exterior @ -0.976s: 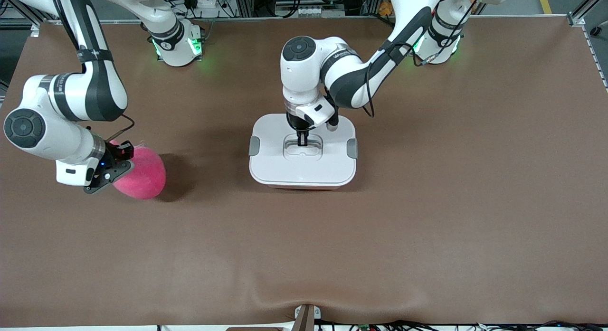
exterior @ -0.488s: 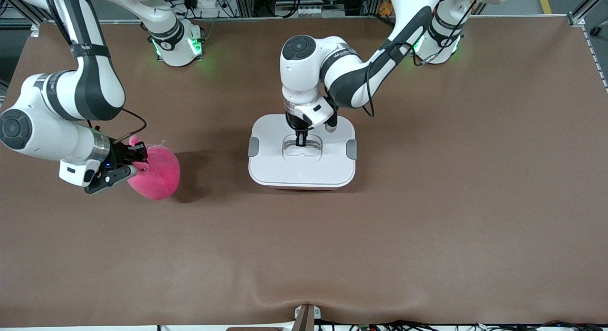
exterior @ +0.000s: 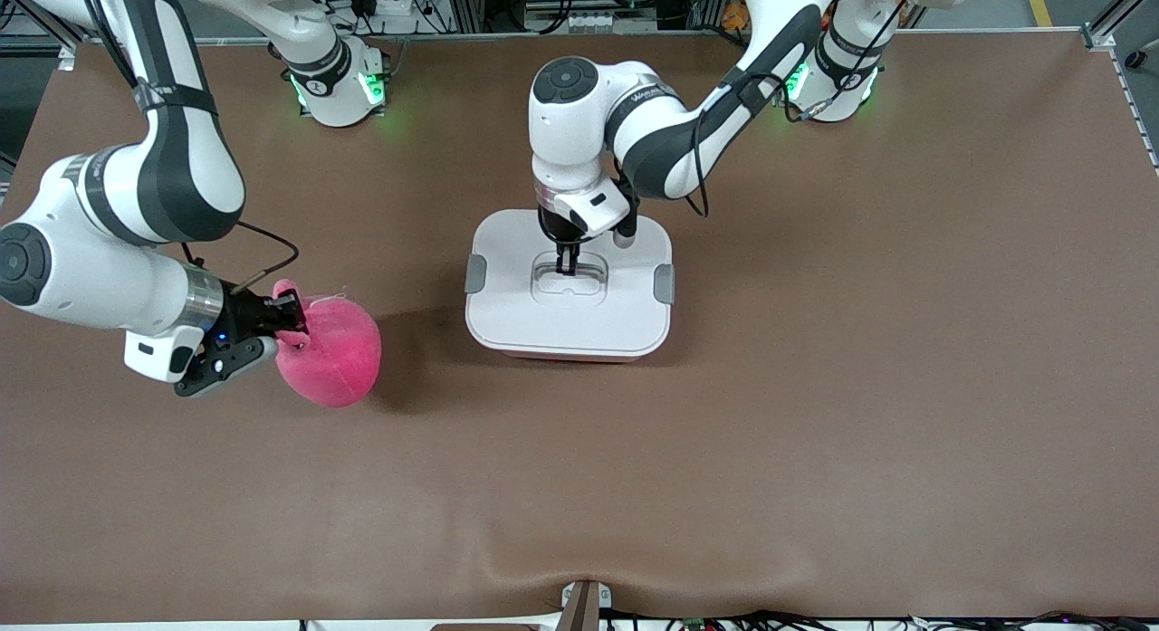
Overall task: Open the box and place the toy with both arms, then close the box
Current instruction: 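Lift the lid off with the left gripper while the right gripper lifts the toy, then move the pink toy over the open pink box with the right gripper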
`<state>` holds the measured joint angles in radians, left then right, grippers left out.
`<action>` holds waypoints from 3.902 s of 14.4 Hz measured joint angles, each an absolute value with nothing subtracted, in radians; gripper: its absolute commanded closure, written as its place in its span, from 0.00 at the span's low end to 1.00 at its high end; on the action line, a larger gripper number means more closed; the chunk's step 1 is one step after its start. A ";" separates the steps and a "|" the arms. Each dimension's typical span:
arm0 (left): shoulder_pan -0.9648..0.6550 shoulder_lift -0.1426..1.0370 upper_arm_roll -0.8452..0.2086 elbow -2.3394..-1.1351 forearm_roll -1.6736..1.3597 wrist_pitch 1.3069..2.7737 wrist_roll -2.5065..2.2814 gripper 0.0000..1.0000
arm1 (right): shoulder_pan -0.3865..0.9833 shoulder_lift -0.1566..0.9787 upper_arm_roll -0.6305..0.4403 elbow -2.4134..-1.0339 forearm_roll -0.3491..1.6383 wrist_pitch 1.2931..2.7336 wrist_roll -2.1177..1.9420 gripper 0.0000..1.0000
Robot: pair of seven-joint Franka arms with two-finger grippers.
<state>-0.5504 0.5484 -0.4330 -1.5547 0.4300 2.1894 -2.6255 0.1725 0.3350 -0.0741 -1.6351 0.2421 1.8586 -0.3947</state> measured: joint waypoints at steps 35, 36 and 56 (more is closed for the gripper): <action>0.228 0.170 -0.436 -1.535 -0.139 1.614 -1.044 1.00 | 0.405 0.379 -0.008 -1.466 0.541 1.699 0.585 1.00; 0.254 0.173 -0.435 -1.542 -0.139 1.608 -0.997 1.00 | 0.414 0.379 -0.008 -1.467 0.541 1.699 0.590 1.00; 0.340 0.297 -0.437 -1.581 -0.102 1.647 -0.770 1.00 | 0.454 0.411 -0.008 -1.503 0.564 1.698 0.600 1.00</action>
<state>0.3401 0.2969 -0.4372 -1.5811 -0.1019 1.6465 -0.7695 0.4540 0.4114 -0.0082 -1.5026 0.5642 1.6977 0.5999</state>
